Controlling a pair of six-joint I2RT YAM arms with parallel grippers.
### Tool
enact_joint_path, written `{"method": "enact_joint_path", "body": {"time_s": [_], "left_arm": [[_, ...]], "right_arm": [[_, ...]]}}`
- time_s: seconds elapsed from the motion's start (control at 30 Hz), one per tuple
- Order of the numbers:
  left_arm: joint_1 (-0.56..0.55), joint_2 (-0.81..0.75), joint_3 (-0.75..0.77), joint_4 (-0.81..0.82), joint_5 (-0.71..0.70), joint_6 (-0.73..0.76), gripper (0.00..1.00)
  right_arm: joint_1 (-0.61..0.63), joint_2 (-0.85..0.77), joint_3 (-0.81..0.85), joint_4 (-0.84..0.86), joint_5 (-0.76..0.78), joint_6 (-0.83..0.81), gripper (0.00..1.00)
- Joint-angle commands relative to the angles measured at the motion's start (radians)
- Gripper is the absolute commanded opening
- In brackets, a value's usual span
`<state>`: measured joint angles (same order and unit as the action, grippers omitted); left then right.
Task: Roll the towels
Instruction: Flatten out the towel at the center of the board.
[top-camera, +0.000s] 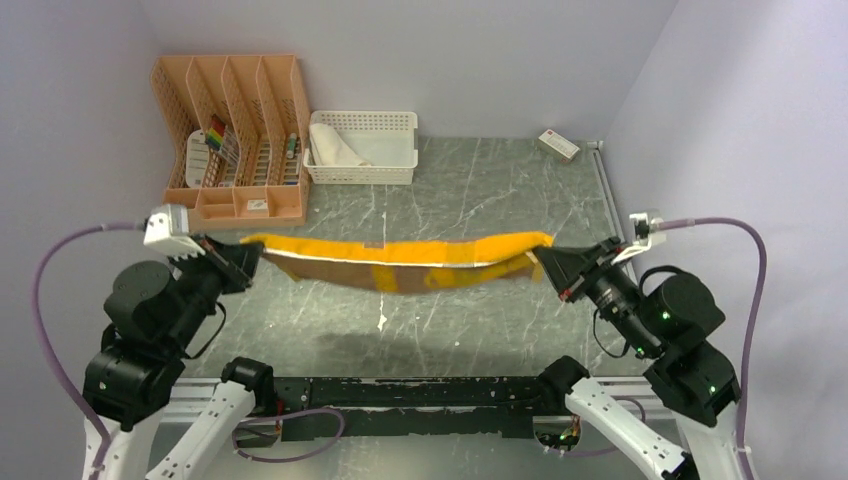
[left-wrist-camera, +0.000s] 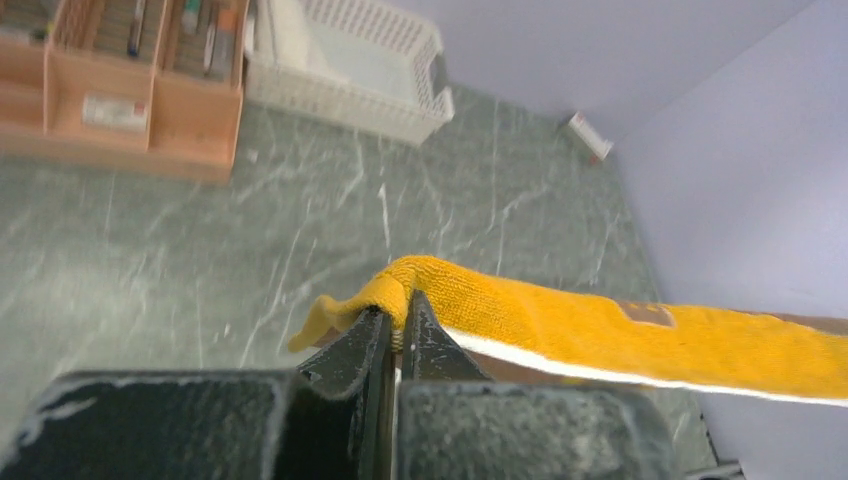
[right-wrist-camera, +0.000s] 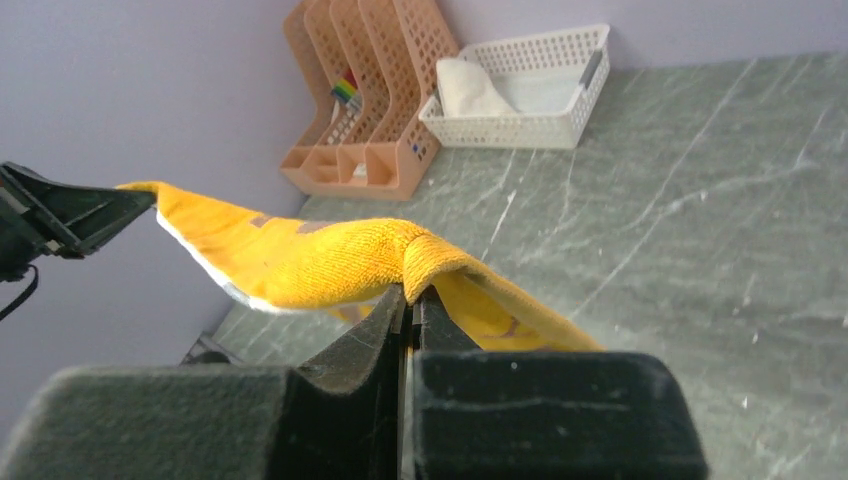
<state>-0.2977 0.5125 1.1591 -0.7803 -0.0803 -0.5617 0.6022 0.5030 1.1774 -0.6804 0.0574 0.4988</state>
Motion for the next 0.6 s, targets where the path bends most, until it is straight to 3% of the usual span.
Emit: {"method": "enact_joint_path", "body": {"time_s": [0.0,0.13,0.27,0.4,0.57], "left_arm": [[0.008,-0.097,-0.104,-0.177,0.043,-0.066,0.07],[0.008,-0.077,-0.152,-0.257,0.02,-0.103,0.07],[0.008,0.024,-0.227,-0.262,0.013,-0.161,0.07],[0.008,0.123,-0.338,-0.12,0.058,-0.202,0.07],[0.009,0.382,-0.395,0.094,0.041,-0.218,0.07]], "right_arm": [[-0.005,-0.103,-0.083,-0.123,-0.026,0.095,0.0],[-0.005,-0.134,-0.182,-0.102,-0.013,0.18,0.0],[-0.003,-0.116,-0.291,-0.065,0.111,0.317,0.0],[-0.002,-0.075,-0.368,-0.029,0.284,0.435,0.0],[-0.003,0.021,-0.449,0.08,0.458,0.513,0.0]]}}
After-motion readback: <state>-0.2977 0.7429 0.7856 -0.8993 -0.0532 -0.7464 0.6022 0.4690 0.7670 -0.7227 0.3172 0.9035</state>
